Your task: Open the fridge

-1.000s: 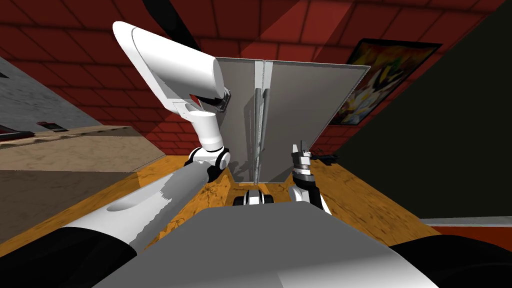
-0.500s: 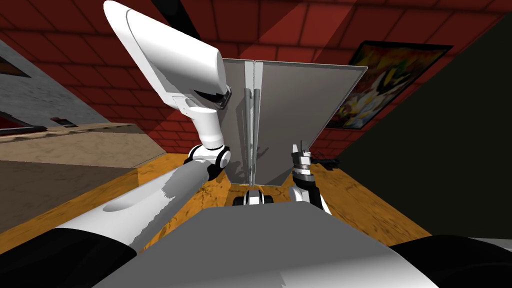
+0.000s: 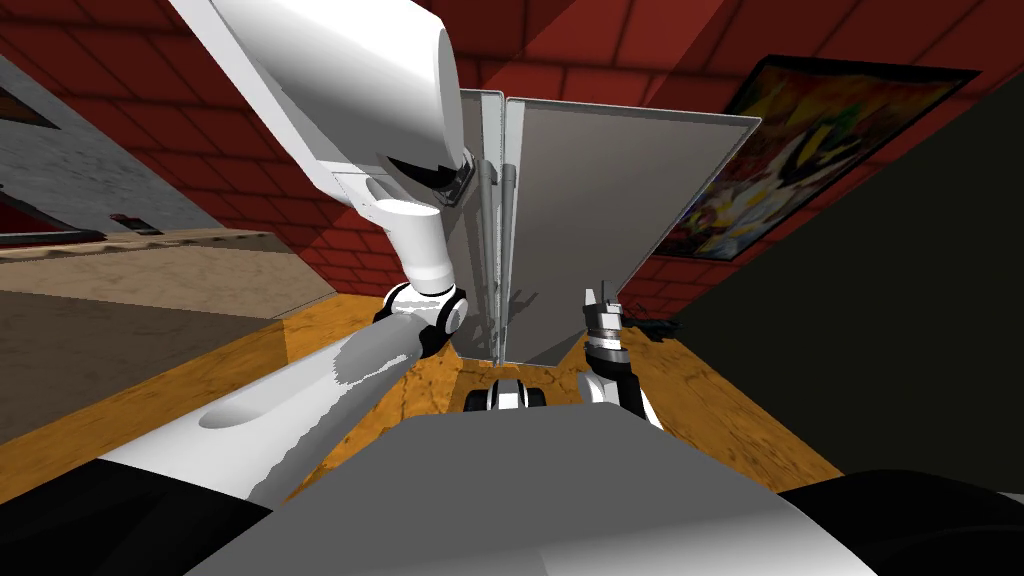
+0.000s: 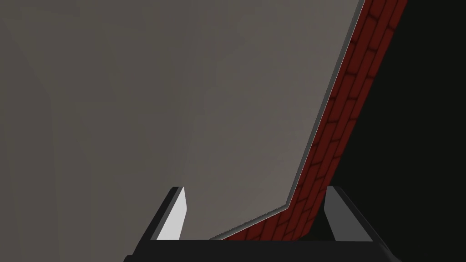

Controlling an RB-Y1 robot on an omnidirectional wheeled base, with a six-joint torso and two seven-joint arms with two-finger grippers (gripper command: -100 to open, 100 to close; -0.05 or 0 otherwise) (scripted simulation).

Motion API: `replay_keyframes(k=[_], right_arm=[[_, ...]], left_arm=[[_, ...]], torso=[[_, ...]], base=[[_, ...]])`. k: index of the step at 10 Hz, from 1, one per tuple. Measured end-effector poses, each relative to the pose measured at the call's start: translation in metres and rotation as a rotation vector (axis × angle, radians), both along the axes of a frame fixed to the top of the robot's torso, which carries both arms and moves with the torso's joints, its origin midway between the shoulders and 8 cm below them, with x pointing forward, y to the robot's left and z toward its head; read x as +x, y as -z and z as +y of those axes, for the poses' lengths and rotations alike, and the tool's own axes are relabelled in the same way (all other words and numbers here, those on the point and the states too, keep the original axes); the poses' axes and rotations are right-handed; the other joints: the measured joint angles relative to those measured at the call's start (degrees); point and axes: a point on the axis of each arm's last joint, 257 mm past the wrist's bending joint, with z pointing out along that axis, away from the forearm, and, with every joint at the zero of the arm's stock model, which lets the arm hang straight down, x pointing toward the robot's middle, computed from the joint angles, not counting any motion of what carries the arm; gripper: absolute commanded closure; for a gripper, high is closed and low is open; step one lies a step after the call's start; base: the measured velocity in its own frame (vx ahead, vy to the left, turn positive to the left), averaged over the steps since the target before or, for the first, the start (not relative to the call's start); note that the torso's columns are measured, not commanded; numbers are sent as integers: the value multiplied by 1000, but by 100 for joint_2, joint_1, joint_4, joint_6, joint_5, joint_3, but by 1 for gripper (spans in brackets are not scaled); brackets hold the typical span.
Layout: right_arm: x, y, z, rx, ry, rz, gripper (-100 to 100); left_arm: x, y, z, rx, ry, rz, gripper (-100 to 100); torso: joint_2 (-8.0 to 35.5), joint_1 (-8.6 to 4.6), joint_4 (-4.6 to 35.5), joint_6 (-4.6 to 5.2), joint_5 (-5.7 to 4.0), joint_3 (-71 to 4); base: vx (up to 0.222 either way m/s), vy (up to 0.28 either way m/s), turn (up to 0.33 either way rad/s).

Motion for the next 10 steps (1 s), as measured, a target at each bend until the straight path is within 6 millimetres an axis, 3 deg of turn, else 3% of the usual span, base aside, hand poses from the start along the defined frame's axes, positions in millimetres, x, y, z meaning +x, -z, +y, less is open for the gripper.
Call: replay_keyframes(k=[2,3,4,6,10], right_arm=[[0,0,0,0,0,0,0],[0,0,0,0,0,0,0],[0,0,0,0,0,0,0],[0,0,0,0,0,0,0],[0,0,0,0,0,0,0]], left_arm=[[5,7,9,-20,-16,16,-100],[6,8,11,-25,-18,17,100],[6,8,12,-26,-21,19,100],[7,9,-3,-28,26,20,100],[4,10,-36,-29,130,24,100]], torso=[[-54,90,-5,-35,44,-52],[-75,121,-20,-50,68,-71],[-80,131,-24,-55,74,-74],[-64,189,-25,-63,97,-61],[-98,179,-35,-71,98,-84]], base=[[48,96,35],[2,13,13],[-79,169,-92],[-77,213,-94],[-91,229,-98]])
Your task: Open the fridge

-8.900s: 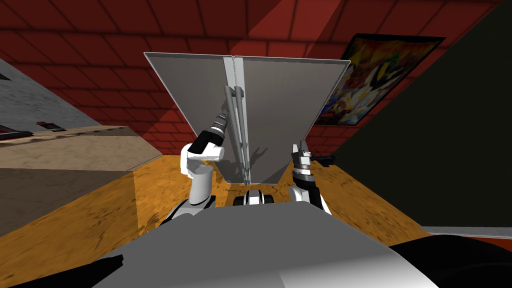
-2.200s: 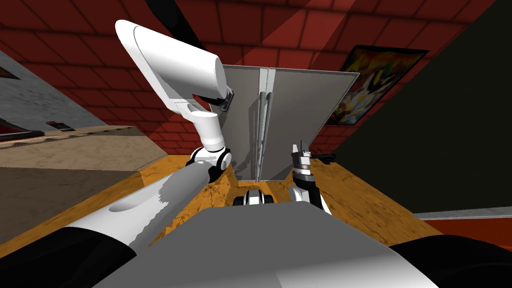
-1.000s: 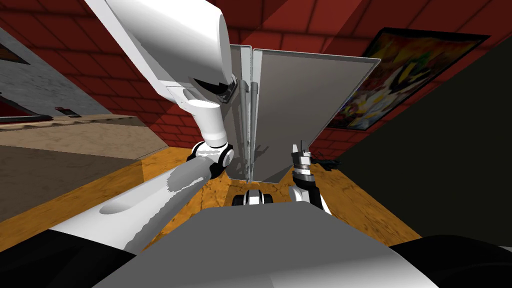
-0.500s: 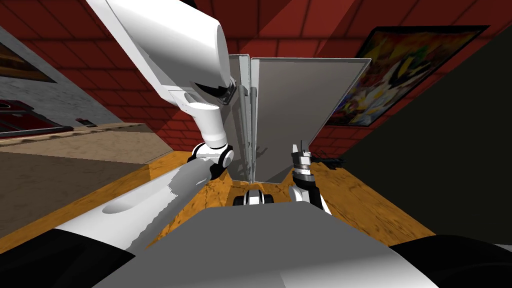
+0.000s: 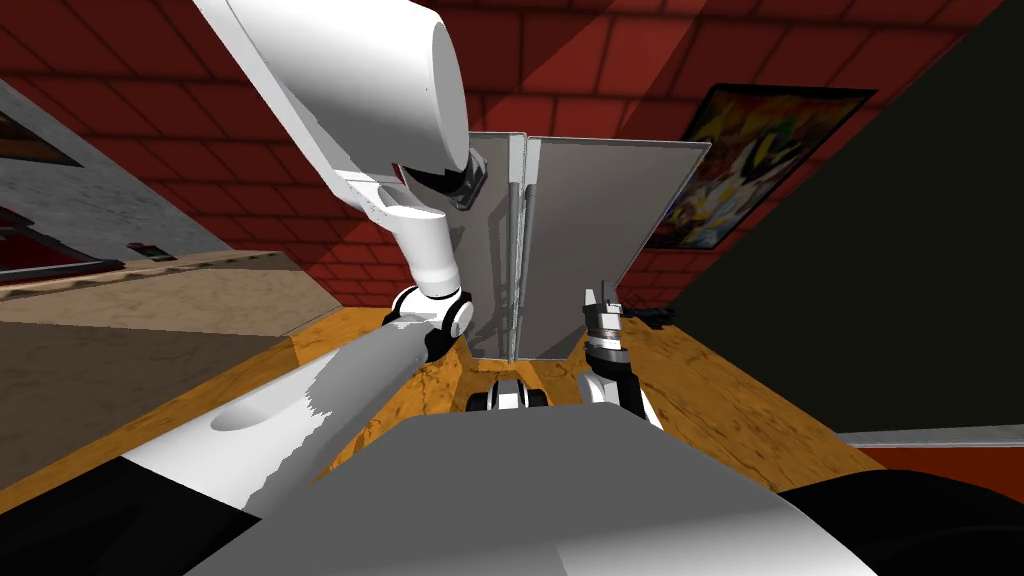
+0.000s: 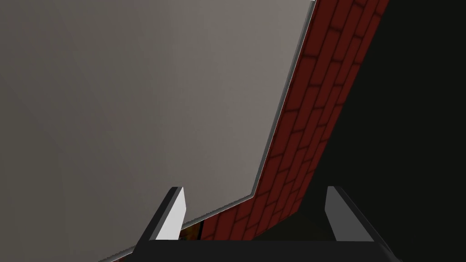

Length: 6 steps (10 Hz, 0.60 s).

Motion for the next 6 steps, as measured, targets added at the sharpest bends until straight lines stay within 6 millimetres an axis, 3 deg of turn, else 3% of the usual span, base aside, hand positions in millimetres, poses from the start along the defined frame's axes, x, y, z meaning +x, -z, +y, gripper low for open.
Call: replay_keyframes(k=[3,4,5,6], right_arm=[[0,0,0,0,0,0,0],[0,0,0,0,0,0,0],[0,0,0,0,0,0,0],[0,0,0,0,0,0,0]], left_arm=[[-2,-2,-27,-4,85,1,100],[-3,-3,-37,-6,113,-1,100],[-3,-4,-38,-6,116,-1,-100],[0,-7,-26,0,94,-10,-100]], torso=[[6,-2,2,1,-2,4],[6,-12,2,1,-4,3],[-13,-46,-3,0,-14,-7],[-25,-54,-8,2,-18,-17]], base=[[-112,235,-100],[-54,94,-27],[-2,10,-6],[19,-21,-14]])
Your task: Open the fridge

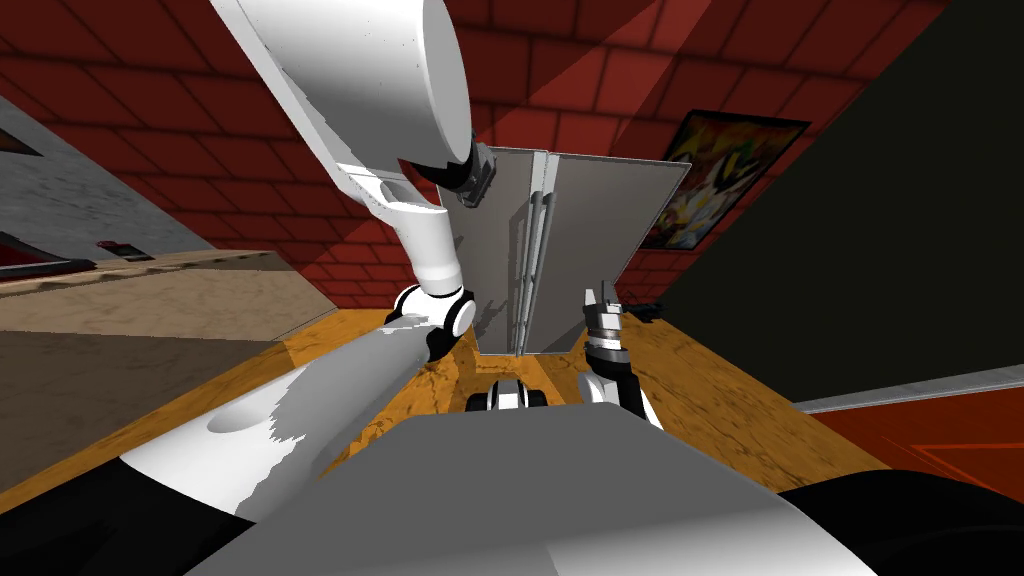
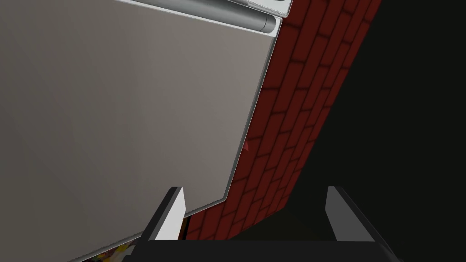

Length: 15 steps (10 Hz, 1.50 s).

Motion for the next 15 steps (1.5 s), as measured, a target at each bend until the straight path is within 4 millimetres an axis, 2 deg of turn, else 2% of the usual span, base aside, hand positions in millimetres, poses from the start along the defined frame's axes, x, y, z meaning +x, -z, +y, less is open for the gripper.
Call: replay_keyframes(k=[3,4,7,11,13,14,15], right_arm=[[0,0,0,0,0,0,0],[0,0,0,0,0,0,0],[0,0,0,0,0,0,0],[0,0,0,0,0,0,0],[0,0,0,0,0,0,0],[0,0,0,0,0,0,0],[0,0,0,0,0,0,0]], left_arm=[[1,-10,25,26,-55,-30,-100],[-3,-14,22,50,-53,-41,-100],[-12,-22,6,122,-37,-68,-100],[-21,-10,-43,149,57,-56,-100],[-23,-12,-43,150,57,-57,-100],[-23,-12,-43,150,57,-57,100],[-22,-11,-42,150,54,-53,100]], torso=[[21,44,7,-1,14,13],[12,23,5,1,8,9],[17,36,4,0,12,9],[65,82,22,-3,27,42],[6,40,4,-1,13,5],[11,42,1,-1,13,4],[31,43,13,8,10,16]], base=[[69,-81,-42],[142,-157,-62],[181,-174,-60],[32,-28,-5],[76,-23,-17],[3,-1,15],[-44,155,-132]])
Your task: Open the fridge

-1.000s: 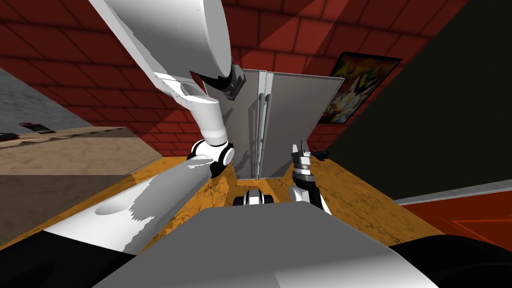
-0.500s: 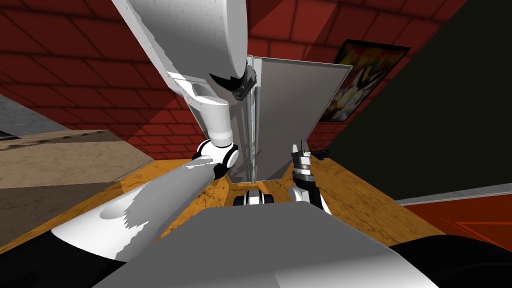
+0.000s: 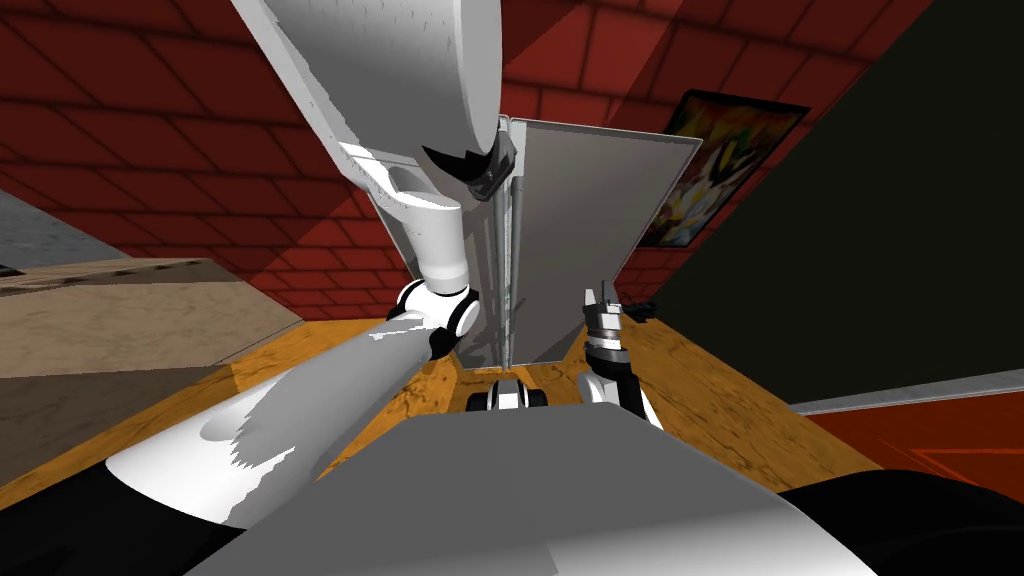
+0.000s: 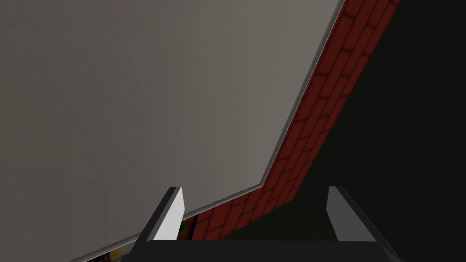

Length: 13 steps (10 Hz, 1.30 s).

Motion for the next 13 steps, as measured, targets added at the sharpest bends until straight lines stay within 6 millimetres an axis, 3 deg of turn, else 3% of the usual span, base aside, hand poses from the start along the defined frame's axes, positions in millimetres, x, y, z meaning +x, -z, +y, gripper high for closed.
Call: replay_keyframes(k=[3,8,13], right_arm=[[0,0,0,0,0,0,0],[0,0,0,0,0,0,0],[0,0,0,0,0,0,0]], left_arm=[[-16,-7,-20,-7,84,-13,100],[-40,-2,-54,1,217,15,100],[-48,0,-78,6,305,16,100]], torso=[[73,25,8,-10,17,67],[3,4,28,-6,5,-8],[-4,13,4,-11,12,-1]], base=[[-119,234,-174],[-106,213,-129],[-71,175,-137]])
